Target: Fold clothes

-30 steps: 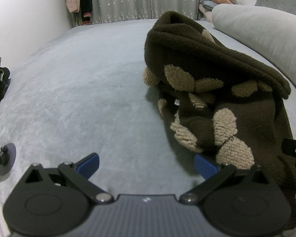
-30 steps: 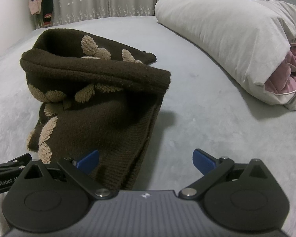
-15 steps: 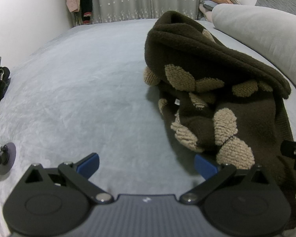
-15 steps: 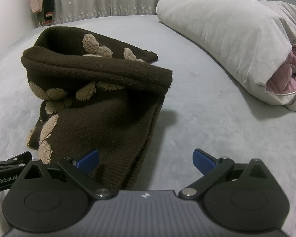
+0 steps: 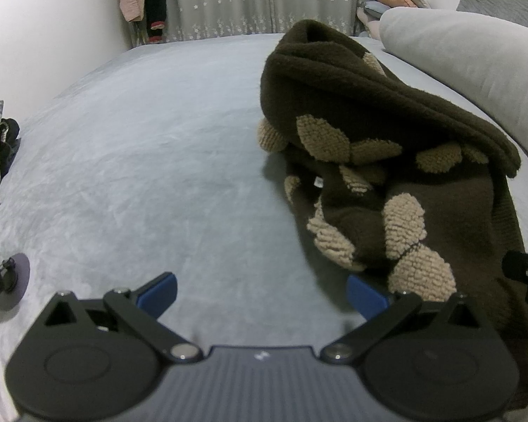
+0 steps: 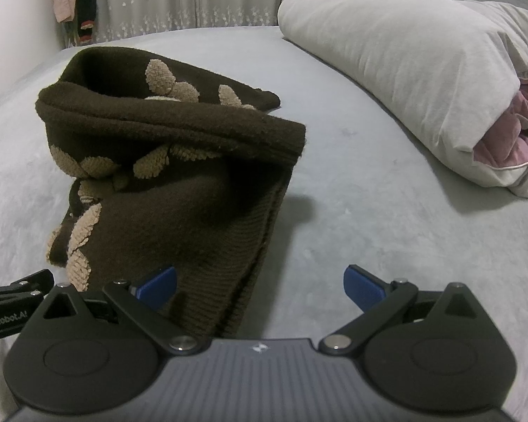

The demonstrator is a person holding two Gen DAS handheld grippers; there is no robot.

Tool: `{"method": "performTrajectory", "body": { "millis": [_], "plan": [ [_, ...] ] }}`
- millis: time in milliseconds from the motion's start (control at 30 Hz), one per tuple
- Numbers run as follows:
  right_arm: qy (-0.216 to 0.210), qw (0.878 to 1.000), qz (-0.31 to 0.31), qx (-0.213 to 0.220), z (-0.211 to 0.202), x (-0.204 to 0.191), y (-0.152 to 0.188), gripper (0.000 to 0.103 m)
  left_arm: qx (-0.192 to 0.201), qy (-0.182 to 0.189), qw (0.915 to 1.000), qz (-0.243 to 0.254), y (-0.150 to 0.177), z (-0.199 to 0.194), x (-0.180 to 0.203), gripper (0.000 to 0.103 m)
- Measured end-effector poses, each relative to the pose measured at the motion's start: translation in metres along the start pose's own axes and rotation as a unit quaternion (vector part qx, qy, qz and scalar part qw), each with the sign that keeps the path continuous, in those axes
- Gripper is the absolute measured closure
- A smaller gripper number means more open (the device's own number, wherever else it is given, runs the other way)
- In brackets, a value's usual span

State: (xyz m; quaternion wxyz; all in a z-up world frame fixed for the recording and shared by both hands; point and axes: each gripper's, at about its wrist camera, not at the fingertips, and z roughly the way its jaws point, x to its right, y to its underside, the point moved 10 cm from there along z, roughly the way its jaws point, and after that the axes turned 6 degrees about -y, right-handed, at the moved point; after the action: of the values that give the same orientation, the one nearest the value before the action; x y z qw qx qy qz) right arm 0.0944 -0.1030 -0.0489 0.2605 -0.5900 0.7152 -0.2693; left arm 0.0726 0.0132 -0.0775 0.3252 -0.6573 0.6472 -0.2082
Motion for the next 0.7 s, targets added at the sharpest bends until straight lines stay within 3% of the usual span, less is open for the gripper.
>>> {"method": "performTrajectory", "body": {
  "millis": [700],
  "plan": [
    [-0.003, 1.0, -0.003, -0.004, 0.0012, -0.001, 0.002, 0.0, 0.0, -0.003, 1.0, -0.005, -0.0012, -0.0009, -0.0039, 0.0]
  ]
}}
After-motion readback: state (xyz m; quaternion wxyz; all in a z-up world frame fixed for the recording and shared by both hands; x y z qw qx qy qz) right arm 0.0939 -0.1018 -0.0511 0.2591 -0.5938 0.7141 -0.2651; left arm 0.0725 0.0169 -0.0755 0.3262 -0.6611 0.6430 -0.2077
